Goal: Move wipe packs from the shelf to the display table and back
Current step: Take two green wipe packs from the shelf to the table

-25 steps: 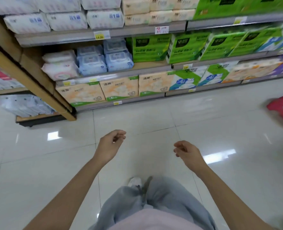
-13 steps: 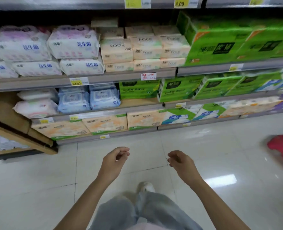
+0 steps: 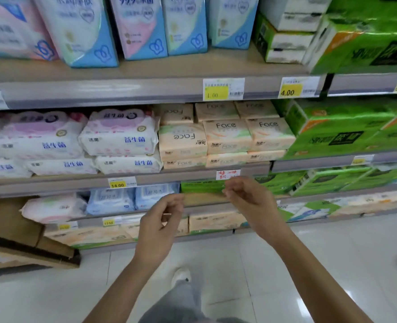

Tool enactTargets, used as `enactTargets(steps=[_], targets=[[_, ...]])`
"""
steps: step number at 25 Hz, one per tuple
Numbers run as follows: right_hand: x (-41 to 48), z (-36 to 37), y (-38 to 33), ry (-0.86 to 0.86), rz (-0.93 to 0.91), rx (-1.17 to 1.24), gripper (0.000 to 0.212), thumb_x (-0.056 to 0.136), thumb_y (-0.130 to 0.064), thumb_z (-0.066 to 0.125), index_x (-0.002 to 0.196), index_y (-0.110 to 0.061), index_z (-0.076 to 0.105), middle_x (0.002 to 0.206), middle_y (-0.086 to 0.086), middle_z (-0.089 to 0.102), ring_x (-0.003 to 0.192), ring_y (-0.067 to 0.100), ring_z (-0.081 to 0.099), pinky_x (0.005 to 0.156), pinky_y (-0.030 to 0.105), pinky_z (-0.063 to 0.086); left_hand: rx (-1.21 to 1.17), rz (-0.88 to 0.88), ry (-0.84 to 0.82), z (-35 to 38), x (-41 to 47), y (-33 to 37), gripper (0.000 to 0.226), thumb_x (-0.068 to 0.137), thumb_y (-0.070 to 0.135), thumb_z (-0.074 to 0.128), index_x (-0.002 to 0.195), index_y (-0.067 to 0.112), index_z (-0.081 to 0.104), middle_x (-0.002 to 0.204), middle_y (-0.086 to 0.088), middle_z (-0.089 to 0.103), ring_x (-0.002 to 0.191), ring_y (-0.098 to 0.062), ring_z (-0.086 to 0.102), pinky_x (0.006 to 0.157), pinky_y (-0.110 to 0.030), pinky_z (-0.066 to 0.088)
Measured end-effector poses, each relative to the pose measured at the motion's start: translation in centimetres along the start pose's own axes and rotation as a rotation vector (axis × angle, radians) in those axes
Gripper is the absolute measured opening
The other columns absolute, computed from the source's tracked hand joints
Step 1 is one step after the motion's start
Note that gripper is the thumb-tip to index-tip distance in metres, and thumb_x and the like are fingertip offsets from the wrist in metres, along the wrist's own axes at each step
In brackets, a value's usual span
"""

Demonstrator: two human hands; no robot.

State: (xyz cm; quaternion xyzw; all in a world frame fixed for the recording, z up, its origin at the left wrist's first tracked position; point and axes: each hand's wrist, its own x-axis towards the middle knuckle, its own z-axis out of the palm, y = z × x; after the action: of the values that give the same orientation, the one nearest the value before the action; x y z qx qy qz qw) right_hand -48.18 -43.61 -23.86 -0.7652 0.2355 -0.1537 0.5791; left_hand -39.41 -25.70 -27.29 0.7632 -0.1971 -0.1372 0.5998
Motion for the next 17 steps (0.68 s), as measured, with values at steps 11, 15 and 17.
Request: enactTargets(steps=[11,15,17], targets=[[15.7,-3.6,-16.3,0.333,-0.403,0.154,0.052,0.085,-0.016,0.054,0.135,-0.010,0.041,0.136,0.007,0.051,0.126,0.019,0.050,0.105,0.043,0.043,-0.076,0.582,0.054,0.2,19.7,20.0,0.032,0.089,0.009,0.055,0.118,0.022,0.055,0.106,0.011,0.060,0.095,-0.002,0.057,0.080,-0.016,0.047],[22.0,-3.8,-17.9,0.342,-0.321,0.116,0.061,0.086,-0.010,0.057,0.141,-0.013,0.030,0.127,-0.002,0.054,0.111,0.008,0.056,0.096,0.037,0.050,0.012,0.456,0.019,2.8,24.3,22.7,0.044,0.089,0.007,0.055,0.131,0.017,0.047,0.112,0.019,0.052,0.106,-0.002,0.051,0.079,0.002,0.038],[24.1,-3.6,-17.3,0.348,-0.245,0.103,0.061,0.085,-0.010,0.059,0.139,-0.013,0.031,0.123,0.000,0.057,0.107,0.013,0.058,0.091,0.035,0.052,0.041,0.394,-0.020,3.9,25.9,22.6,0.052,0.089,0.010,0.055,0.138,0.016,0.040,0.125,0.016,0.051,0.115,-0.003,0.050,0.089,-0.003,0.039]])
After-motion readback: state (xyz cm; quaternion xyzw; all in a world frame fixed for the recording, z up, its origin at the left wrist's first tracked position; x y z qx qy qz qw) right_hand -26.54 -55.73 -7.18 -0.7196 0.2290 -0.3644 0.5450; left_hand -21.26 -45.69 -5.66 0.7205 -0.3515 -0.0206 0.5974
